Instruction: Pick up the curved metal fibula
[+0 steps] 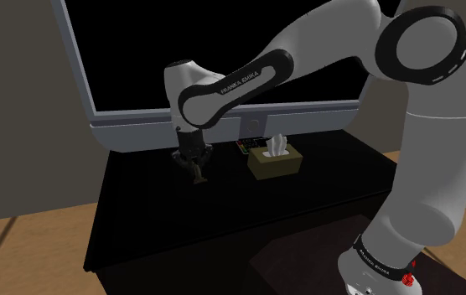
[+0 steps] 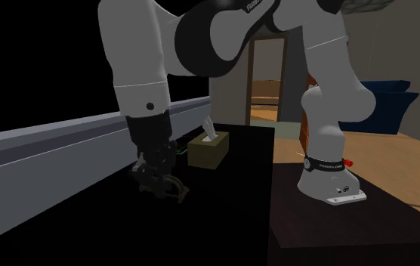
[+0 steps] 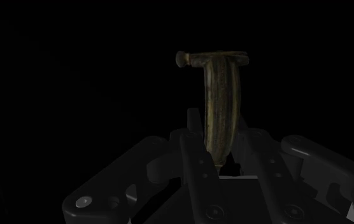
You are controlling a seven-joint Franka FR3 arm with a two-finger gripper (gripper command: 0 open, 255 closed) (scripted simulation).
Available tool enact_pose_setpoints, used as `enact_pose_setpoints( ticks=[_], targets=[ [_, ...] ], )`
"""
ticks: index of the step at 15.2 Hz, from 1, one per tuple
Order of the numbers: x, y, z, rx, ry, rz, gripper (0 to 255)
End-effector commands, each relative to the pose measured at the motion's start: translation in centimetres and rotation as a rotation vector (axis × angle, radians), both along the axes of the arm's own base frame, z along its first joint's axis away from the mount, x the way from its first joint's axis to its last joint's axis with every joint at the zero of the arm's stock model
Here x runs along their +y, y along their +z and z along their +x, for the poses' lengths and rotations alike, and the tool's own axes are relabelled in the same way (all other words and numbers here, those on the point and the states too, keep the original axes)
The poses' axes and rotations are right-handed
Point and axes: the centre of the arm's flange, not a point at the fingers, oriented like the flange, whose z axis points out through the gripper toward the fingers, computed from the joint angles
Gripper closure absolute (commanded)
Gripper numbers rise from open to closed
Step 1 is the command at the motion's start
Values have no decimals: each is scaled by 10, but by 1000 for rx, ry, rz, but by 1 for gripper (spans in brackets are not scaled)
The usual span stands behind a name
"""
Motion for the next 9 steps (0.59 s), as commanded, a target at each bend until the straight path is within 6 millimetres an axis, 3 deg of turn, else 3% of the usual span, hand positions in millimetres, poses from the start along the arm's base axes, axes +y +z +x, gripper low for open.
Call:
enact_pose_setpoints(
  ticks=[1,7,9],
  targets=[
    [0,11,0,0,0,0,255],
    [0,43,0,0,0,0,255],
    [0,44,0,0,0,0,255]
  ],
)
